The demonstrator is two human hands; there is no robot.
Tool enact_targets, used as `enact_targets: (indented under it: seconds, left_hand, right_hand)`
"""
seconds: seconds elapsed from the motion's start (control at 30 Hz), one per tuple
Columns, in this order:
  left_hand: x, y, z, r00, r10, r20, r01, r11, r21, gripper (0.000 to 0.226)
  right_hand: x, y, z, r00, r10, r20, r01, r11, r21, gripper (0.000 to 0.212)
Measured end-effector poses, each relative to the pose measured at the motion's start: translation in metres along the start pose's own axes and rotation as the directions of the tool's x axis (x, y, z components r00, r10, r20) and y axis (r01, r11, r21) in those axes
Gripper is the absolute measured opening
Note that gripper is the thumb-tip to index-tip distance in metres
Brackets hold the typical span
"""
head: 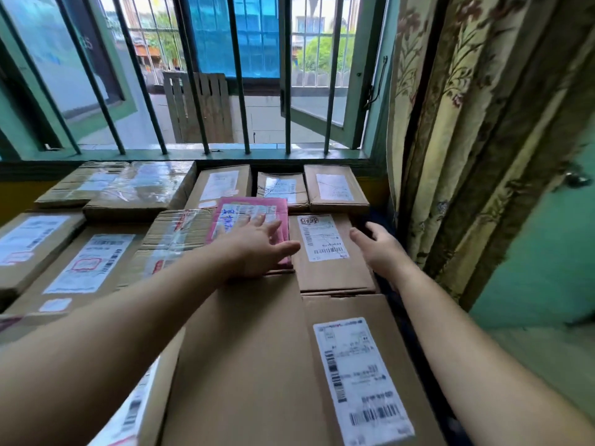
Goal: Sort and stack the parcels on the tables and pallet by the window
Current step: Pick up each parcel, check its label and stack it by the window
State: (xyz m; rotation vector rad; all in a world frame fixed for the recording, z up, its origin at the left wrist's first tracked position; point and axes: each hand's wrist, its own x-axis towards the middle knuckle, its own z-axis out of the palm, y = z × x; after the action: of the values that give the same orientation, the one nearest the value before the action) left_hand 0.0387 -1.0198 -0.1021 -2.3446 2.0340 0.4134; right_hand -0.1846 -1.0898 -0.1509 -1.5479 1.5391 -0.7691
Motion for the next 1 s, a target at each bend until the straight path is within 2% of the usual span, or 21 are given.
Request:
enact_targets:
  seconds: [0.13, 0.23, 0.4, 0.63, 0.8, 1.0]
  left_hand:
    - [-0.03, 0.002, 0.001, 1.0, 0.003, 0.004, -0.003, 0.999, 0.04, 0.081]
    - [-0.053, 0.007, 0.001, 1.0, -0.013, -0.02, 0.013, 1.0, 0.024, 0.079]
    - [-0.11, 0.011, 0.004, 1.0, 0.026, -0.016, -0.026, 1.0, 0.009, 0.08]
    - [-0.214, 0.028, 0.039, 0.998, 0.057, 0.013, -0.058, 0.995, 0.086, 0.085]
    - [-0.244, 0.034, 0.062, 0.998, 0.057, 0.011, -0.058, 0.98, 0.189, 0.105]
    - [-0.248, 0.036, 0.067, 0.996, 0.084, -0.042, -0.073, 0.976, 0.205, 0.101]
  right_hand:
    - [-0.046, 0.012, 0.008, 0.996, -0.002, 0.086, 0.016, 0.986, -0.168, 0.068]
    - [-0.057, 0.013, 0.019, 0.997, -0.009, 0.075, 0.032, 0.948, -0.317, 0.068]
    - [-0.074, 0.007, 0.013, 0.996, -0.09, 0.027, 0.093, 0.945, -0.313, 0.067]
    - [-0.17, 0.03, -0.007, 0.94, -0.233, 0.248, 0.327, 0.82, -0.469, 0.063]
    - [-0.221, 0.053, -0.024, 0.872, -0.148, 0.467, 0.438, 0.663, -0.607, 0.085]
    - [-0.222, 0.05, -0.022, 0.866, -0.133, 0.481, 0.452, 0.62, -0.642, 0.09]
